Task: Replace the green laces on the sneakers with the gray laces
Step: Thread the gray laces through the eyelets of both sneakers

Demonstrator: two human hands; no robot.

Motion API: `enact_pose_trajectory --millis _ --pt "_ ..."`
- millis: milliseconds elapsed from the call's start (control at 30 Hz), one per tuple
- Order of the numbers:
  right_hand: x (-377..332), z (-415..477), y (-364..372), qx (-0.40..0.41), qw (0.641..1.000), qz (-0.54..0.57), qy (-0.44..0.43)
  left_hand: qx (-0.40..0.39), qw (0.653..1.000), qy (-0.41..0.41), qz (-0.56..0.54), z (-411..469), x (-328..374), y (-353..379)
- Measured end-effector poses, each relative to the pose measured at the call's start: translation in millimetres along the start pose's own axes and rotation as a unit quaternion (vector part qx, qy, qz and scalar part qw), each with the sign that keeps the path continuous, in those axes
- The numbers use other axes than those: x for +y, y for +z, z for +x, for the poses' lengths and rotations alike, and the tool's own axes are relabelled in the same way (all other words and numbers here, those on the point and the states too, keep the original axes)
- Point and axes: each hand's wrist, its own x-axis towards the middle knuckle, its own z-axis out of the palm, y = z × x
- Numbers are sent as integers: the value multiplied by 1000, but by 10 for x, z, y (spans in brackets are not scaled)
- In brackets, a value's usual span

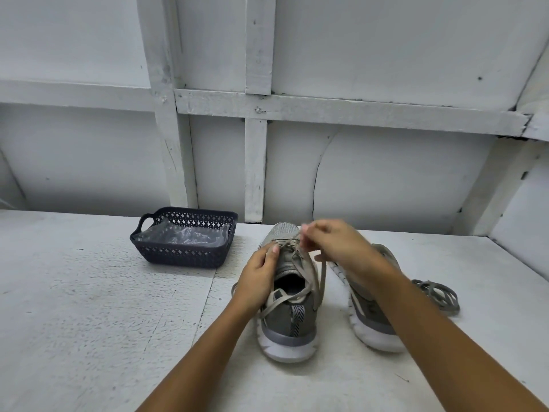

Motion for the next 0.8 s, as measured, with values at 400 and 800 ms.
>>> enact_pose_trajectory --millis 400,800 --pt "-727 286 -185 23 870 484 89 -40 989 129 62 -48 712 -113" --pt "-176 139 -100 -5 972 -230 46 -176 949 -102 242 585 569 -315"
